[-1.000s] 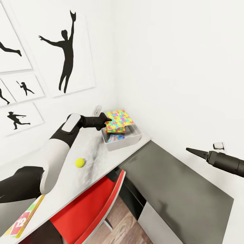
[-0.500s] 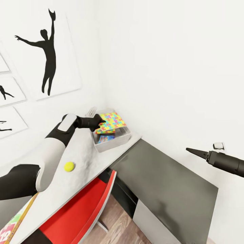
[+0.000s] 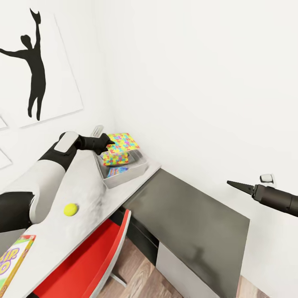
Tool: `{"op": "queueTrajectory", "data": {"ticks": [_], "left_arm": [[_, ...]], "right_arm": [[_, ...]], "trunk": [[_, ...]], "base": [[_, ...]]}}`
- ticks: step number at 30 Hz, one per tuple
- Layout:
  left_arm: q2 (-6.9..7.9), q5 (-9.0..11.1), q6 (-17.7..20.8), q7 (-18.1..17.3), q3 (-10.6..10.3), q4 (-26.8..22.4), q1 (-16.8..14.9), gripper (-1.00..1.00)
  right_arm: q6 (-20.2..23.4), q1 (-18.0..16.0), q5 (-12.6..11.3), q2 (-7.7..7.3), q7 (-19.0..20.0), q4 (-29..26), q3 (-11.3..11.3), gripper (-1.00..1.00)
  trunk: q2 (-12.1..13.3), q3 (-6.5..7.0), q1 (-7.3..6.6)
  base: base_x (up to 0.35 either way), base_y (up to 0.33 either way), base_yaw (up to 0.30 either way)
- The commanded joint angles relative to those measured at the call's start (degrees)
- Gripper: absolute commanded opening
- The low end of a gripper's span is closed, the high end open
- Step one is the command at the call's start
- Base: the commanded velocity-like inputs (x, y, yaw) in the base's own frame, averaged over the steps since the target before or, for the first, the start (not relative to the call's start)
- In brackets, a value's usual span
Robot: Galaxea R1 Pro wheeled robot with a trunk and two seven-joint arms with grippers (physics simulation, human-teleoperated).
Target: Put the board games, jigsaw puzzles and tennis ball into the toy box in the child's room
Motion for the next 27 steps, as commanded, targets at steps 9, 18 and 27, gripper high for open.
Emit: {"op": "queueTrajectory", "data": {"ticks": [9, 18, 27], "left_arm": [[4.34, 1.40, 2.14, 0.30, -0.29, 0.64, -1.53, -1.00], [7.61, 1.66, 6.47, 0.03, 0.08, 0.74, -1.25, -1.00], [9.24, 1.80, 7.11, -1.02, -0.09, 0.70, 0.04, -1.00]], "right_arm": [[0.24, -0.06, 0.30, 0.00, 0.32, 0.02, -0.03, 1.00], [0.24, -0.13, 0.41, 0.00, 0.28, 0.06, -0.07, 1.00], [0.24, -0.13, 0.42, 0.00, 0.30, 0.05, -0.08, 1.00]], "trunk": [[-0.11, -0.11, 0.04], [-0.11, -0.11, 0.04], [-0.11, -0.11, 0.04]], "base": [[0.000, 0.000, -0.045], [0.006, 0.003, -0.008], [0.125, 0.032, -0.001]]}}
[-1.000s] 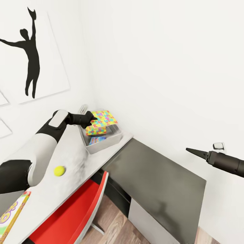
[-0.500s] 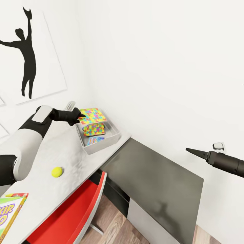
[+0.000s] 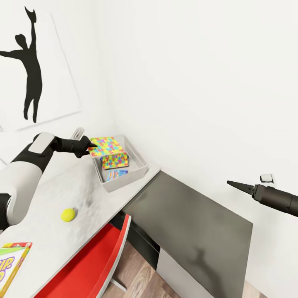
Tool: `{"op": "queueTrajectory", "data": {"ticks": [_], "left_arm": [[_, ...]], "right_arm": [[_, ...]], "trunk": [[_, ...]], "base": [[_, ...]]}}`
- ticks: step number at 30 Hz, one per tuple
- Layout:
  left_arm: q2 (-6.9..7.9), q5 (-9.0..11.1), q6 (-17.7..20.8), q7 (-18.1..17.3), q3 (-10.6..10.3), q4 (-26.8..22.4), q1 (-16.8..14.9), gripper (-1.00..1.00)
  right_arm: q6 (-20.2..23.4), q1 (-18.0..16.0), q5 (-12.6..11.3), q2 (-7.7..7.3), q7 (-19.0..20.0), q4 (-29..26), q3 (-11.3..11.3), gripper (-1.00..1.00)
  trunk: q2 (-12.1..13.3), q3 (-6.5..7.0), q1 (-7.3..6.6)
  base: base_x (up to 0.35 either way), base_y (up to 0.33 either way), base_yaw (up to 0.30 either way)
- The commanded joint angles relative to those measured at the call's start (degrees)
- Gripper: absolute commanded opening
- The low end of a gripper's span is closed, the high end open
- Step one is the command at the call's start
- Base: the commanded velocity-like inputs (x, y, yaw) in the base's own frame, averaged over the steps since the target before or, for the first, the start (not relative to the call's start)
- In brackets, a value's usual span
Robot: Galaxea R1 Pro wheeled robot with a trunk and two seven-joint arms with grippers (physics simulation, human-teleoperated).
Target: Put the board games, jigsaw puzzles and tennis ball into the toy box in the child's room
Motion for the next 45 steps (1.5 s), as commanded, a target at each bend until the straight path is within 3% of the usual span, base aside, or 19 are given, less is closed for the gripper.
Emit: {"op": "queueTrajectory", "data": {"ticks": [1, 31, 45], "left_arm": [[0.08, 0.61, 0.06, 0.43, -0.37, -0.07, 0.01, -1.00], [-0.29, 0.59, 0.18, 0.15, -0.68, -0.11, 0.26, -1.00], [-0.30, 0.59, 0.18, 0.15, -0.65, -0.11, 0.23, -1.00]], "right_arm": [[0.24, -0.07, 0.24, -0.01, 0.30, 0.00, -0.06, 1.00], [0.24, -0.08, 0.34, -0.01, 0.12, 0.00, -0.16, 1.00], [0.24, -0.08, 0.34, -0.01, 0.11, 0.00, -0.24, 1.00]], "trunk": [[-0.11, -0.11, 0.04], [-0.11, -0.11, 0.04], [-0.11, -0.11, 0.04]], "base": [[0.067, 0.012, 0.000], [0.008, 0.002, 0.000], [0.000, 0.105, -0.009]]}}
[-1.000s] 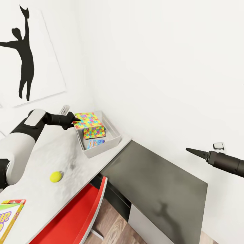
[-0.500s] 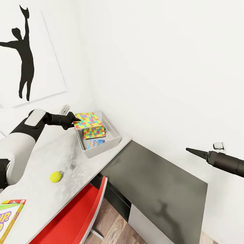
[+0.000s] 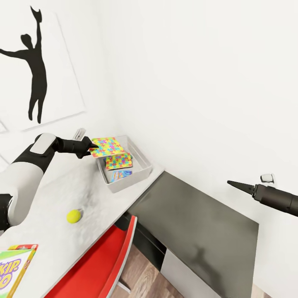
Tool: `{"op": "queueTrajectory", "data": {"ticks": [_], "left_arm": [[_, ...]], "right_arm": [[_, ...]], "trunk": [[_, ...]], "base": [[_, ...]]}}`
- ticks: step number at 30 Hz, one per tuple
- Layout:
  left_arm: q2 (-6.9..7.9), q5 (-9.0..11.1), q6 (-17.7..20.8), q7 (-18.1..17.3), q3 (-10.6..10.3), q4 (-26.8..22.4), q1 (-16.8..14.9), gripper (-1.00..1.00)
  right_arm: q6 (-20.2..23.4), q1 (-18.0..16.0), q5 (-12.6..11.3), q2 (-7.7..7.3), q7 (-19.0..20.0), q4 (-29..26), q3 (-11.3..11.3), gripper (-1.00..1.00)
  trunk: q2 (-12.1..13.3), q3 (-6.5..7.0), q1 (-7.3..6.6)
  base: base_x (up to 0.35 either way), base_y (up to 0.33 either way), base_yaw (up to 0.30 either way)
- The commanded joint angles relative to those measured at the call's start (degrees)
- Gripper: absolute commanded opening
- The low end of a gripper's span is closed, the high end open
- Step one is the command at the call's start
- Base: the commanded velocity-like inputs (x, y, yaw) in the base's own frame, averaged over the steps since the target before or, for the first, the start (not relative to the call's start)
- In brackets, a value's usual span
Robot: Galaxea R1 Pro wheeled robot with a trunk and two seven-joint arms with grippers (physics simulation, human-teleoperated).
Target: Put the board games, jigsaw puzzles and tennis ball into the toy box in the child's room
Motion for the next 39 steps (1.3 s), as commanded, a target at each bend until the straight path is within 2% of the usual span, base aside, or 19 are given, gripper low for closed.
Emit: {"op": "queueTrajectory", "data": {"ticks": [1, 16, 39], "left_arm": [[0.07, 0.60, 0.03, 0.49, -0.36, -0.07, -0.04, -1.00], [0.07, 0.60, -0.04, 0.47, -0.20, -0.07, -0.02, -1.00], [0.85, -0.02, -0.42, 0.78, 0.04, 0.23, 1.12, -1.00]], "right_arm": [[0.24, -0.07, 0.25, 0.00, 0.33, 0.00, -0.05, 1.00], [0.24, -0.07, 0.25, 0.01, 0.33, 0.00, 0.00, 1.00], [0.24, -0.09, 0.23, 0.05, 0.24, 0.00, 0.44, 1.00]], "trunk": [[-0.11, -0.11, 0.03], [-0.11, -0.11, 0.03], [-0.11, -0.11, 0.03]], "base": [[0.000, 0.028, -0.078], [0.000, 0.008, -0.177], [0.000, 0.000, -0.014]]}}
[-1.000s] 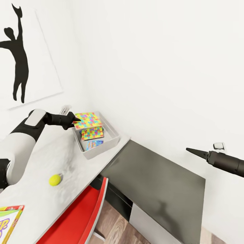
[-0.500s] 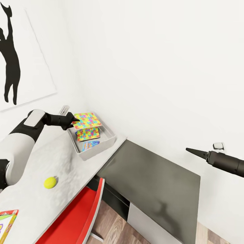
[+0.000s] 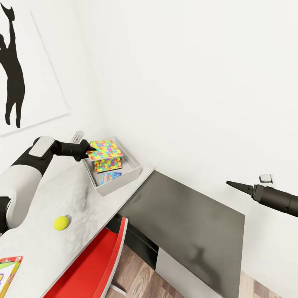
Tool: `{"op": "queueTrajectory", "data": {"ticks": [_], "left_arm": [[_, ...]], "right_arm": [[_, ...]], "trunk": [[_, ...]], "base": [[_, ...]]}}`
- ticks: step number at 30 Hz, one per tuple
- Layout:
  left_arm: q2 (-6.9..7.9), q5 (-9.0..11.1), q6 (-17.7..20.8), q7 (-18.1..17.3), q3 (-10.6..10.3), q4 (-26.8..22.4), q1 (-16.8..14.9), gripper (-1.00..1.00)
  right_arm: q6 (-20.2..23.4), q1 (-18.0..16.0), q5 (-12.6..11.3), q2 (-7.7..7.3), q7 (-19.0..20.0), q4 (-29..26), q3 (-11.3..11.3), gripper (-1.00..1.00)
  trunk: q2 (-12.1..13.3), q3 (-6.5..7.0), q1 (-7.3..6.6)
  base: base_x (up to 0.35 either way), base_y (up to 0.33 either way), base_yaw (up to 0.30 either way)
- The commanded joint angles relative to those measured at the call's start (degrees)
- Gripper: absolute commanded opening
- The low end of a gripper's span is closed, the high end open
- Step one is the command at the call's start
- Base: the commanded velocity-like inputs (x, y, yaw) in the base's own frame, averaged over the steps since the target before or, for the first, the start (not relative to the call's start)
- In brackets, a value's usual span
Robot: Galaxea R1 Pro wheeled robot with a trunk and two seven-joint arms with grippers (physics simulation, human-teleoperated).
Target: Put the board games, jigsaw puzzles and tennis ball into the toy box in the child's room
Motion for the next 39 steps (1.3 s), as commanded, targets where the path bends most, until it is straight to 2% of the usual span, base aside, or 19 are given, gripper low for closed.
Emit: {"op": "queueTrajectory", "data": {"ticks": [1, 12, 20, 29, 31, 34, 35, 36, 39], "left_arm": [[0.06, 0.54, 0.15, 0.50, -0.33, 0.07, -0.13, -1.00], [0.08, 0.51, 0.94, 0.54, -0.45, 0.77, -0.54, -1.00], [0.23, 0.42, 2.42, 0.43, -0.56, 2.83, -1.63, -1.00], [0.22, 0.15, 1.87, -2.49, -0.85, 3.11, -1.99, -1.00], [0.23, -0.70, 1.20, -3.96, -0.92, 3.12, -2.02, -1.00], [0.25, -3.74, -0.02, -6.55, -1.02, 3.20, -2.04, -1.00], [0.25, -3.74, -0.02, -6.55, -1.02, 3.20, -2.04, -1.00], [0.25, -6.37, -0.74, -8.81, -1.00, 3.33, -2.03, -1.00], [0.24, -9.67, -2.24, -12.26, -1.01, 3.79, -1.99, -1.00]], "right_arm": [[0.24, -0.08, 0.23, -0.02, 0.33, -0.01, 0.04, 1.00], [0.24, -0.48, 0.45, -0.09, 0.33, 0.02, 1.51, 1.00], [0.24, -0.26, 0.70, -0.12, 0.43, 0.00, 1.74, 1.00], [0.24, -0.23, 0.70, -0.14, 0.49, 0.00, 1.74, 1.00], [0.24, -0.22, 0.70, -0.14, 0.50, -0.01, 1.74, 1.00], [0.24, -0.22, 0.70, -0.15, 0.50, -0.01, 1.74, 1.00], [0.24, -0.22, 0.70, -0.15, 0.50, -0.01, 1.74, 1.00], [0.24, -0.20, 0.70, -0.15, 0.50, -0.01, 1.77, 1.00], [0.24, -0.17, 0.70, -0.11, 0.50, -0.01, 1.81, 1.00]], "trunk": [[-0.11, -0.11, 0.03], [-0.11, -0.11, 0.03], [-0.11, -0.15, 0.03], [-0.11, -0.71, 0.03], [-0.11, -0.87, 0.03], [-0.11, -1.13, 0.03], [-0.11, -1.22, 0.03], [-0.11, -1.31, 0.03], [-0.11, -1.58, 0.03]], "base": [[0.000, 0.000, 0.000], [0.000, 0.000, 0.000], [0.000, 0.000, 0.000], [0.000, 0.000, 0.000], [0.000, 0.000, 0.000], [0.000, 0.000, 0.000], [0.000, 0.000, 0.000], [0.000, 0.000, 0.000], [0.000, 0.000, 0.000]]}}
